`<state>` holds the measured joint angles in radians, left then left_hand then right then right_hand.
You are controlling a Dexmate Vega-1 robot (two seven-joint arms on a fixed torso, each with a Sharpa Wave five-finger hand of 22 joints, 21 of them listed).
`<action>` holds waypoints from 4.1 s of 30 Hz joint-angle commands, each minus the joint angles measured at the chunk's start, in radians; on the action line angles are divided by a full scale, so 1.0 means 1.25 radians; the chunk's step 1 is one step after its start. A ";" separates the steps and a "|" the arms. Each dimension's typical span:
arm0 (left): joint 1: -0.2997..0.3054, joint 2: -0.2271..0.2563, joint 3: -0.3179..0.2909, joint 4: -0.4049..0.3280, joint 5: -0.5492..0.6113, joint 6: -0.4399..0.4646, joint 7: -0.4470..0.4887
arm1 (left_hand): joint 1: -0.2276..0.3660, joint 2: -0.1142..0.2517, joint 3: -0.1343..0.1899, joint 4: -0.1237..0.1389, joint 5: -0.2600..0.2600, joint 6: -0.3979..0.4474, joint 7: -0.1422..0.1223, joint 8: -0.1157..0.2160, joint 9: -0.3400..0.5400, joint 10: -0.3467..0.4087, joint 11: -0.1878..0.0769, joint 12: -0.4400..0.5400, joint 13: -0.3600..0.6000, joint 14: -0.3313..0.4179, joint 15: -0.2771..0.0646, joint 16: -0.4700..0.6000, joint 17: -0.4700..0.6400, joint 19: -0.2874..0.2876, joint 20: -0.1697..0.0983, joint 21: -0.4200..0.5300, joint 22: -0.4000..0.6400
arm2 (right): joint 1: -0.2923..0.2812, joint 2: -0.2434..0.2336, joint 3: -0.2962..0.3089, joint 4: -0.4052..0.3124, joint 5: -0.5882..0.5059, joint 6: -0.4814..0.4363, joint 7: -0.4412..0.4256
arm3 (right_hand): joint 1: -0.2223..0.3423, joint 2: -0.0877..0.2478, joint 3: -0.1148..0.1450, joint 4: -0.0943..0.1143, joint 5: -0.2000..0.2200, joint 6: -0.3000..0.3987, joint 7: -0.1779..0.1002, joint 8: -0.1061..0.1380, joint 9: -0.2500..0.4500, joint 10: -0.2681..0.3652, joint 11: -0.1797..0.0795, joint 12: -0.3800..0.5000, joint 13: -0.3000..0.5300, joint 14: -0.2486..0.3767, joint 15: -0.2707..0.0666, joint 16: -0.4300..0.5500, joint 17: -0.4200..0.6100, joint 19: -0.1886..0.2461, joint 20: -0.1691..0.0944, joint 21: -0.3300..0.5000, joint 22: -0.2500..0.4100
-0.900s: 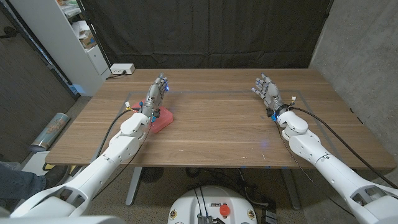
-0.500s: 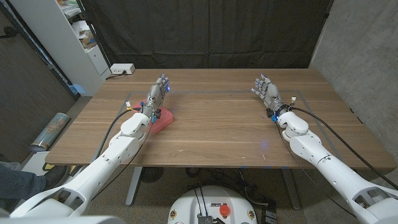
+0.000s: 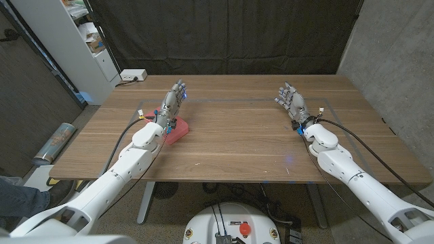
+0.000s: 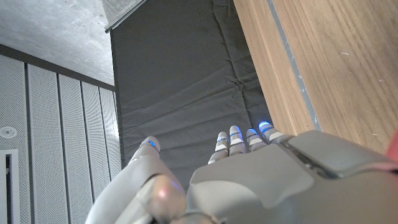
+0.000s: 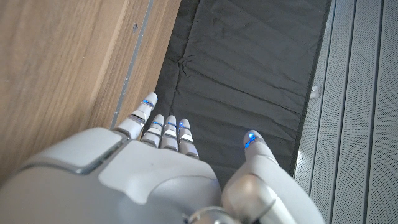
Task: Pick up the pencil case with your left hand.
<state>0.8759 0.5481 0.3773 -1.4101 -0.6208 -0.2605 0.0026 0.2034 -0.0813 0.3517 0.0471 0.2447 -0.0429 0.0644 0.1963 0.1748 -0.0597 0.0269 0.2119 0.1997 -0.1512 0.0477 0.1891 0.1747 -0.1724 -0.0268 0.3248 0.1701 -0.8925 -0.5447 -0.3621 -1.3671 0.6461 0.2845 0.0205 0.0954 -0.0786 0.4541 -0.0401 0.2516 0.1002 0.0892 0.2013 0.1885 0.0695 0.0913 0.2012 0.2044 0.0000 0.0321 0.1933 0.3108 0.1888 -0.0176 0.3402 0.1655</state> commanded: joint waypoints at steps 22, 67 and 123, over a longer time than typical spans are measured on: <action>0.041 0.070 -0.017 -0.103 0.039 -0.006 0.001 | 0.013 0.013 0.006 -0.007 -0.002 0.014 0.004 0.002 0.003 0.014 0.003 0.008 -0.001 0.019 0.003 0.009 0.005 -0.012 0.012 -0.005 0.004 | 0.007 0.009 0.008 0.040 0.009 0.029 0.019 | 0.005 0.006 -0.005 -0.002 -0.001 0.008 0.000 0.001 0.003 0.002 0.006 0.001 -0.001 0.001 0.008 0.008 -0.005 0.013 0.002 -0.009 0.002; 0.148 0.161 -0.086 -0.179 0.086 -0.116 -0.017 | 0.027 0.022 0.007 -0.020 -0.012 0.050 0.000 0.007 0.004 0.044 -0.003 0.015 -0.004 0.049 0.004 0.011 0.005 0.007 0.029 -0.018 0.005 | -0.027 -0.015 0.019 -0.039 -0.030 0.014 -0.063 | 0.010 0.013 -0.016 -0.007 -0.004 0.013 -0.005 0.001 0.003 0.007 0.003 0.001 -0.004 0.003 0.008 0.010 -0.016 0.020 0.001 -0.025 0.002; 0.328 0.158 -0.214 -0.226 0.143 -0.230 0.054 | 0.035 0.026 0.003 -0.033 -0.019 0.089 -0.009 0.009 0.005 0.078 -0.016 0.020 -0.004 0.080 -0.004 0.012 0.005 0.026 0.035 -0.034 0.006 | -0.030 -0.010 0.020 -0.042 -0.040 0.027 -0.070 | 0.014 0.021 -0.029 -0.012 -0.008 0.014 -0.006 -0.001 0.003 0.007 0.002 0.000 -0.006 0.004 0.008 0.011 -0.027 0.028 0.002 -0.043 0.003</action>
<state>1.2527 0.7495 0.1327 -1.6885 -0.4562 -0.5319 0.0586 0.2349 -0.0497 0.3515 0.0108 0.2215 0.0599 0.0548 0.2002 0.1795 0.0264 0.0090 0.2302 0.1956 -0.0542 0.0412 0.1968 0.1790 -0.1448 0.0182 0.2843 0.1744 -0.9385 -0.5612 -0.3353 -1.4289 0.5987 0.3174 -0.0674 0.1105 -0.0635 0.4222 -0.0551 0.2462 0.1108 0.0785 0.2013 0.1881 0.0768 0.0911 0.2012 0.1953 0.0056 0.0374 0.2001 0.2781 0.2137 -0.0180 0.2881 0.1652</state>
